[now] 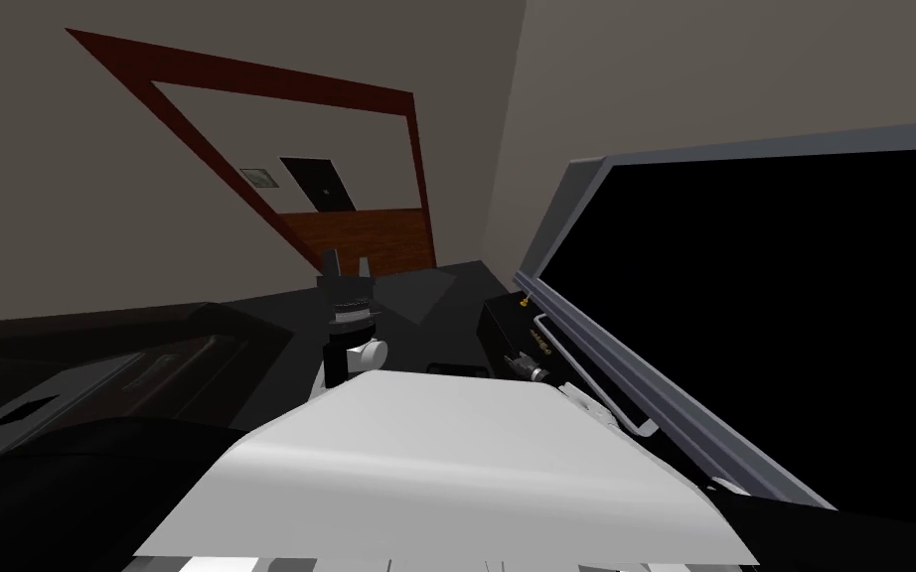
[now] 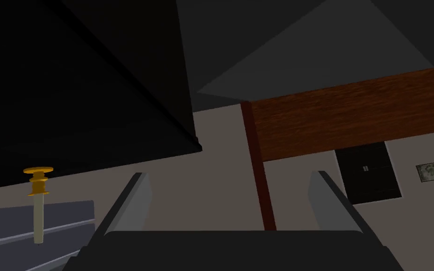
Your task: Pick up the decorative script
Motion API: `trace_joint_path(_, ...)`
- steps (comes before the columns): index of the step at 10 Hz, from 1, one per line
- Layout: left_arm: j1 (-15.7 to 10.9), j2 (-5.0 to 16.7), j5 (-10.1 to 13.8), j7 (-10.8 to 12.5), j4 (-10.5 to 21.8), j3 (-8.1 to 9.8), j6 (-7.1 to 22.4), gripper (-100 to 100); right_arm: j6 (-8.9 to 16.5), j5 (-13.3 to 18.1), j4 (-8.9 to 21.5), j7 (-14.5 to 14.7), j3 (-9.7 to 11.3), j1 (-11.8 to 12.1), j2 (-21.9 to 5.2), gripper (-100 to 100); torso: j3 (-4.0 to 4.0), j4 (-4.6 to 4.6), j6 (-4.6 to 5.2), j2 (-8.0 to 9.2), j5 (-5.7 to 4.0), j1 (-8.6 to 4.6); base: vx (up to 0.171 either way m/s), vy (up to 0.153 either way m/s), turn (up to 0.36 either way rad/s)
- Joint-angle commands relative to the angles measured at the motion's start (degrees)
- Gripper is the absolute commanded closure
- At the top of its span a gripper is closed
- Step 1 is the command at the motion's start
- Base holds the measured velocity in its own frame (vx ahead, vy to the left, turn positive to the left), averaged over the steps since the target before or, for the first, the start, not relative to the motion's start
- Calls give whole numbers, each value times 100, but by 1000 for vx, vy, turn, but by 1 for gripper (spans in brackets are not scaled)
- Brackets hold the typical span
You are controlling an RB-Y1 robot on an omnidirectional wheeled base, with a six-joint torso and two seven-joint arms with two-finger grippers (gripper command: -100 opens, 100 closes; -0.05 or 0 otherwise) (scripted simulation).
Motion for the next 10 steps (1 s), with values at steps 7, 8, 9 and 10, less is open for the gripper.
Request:
trace_joint_path(7, 0, 0, 0, 0, 0, 0, 0, 0, 278, 196, 885, 474, 307, -210, -266, -100, 2, 0, 3, 4, -1, 1, 42, -46, 108)
trace_joint_path(8, 1, 0, 0, 0, 0, 1, 0, 0, 344, 238, 1081, 567, 386, -275, -344, -100, 2, 0, 6, 4, -1, 3, 50, -49, 136)
trace_joint_path(9, 1, 0, 0, 0, 0, 0, 0, 0, 406, 276, 1264, 652, 459, -333, -414, -100, 0, 0, 3, 1, -1, 1, 63, -63, 194)
trace_joint_path(10, 1, 0, 0, 0, 0, 1, 0, 0, 462, 311, 1431, 730, 525, -387, -475, -100, -3, -1, 2, -5, -2, -4, 71, -82, 141)
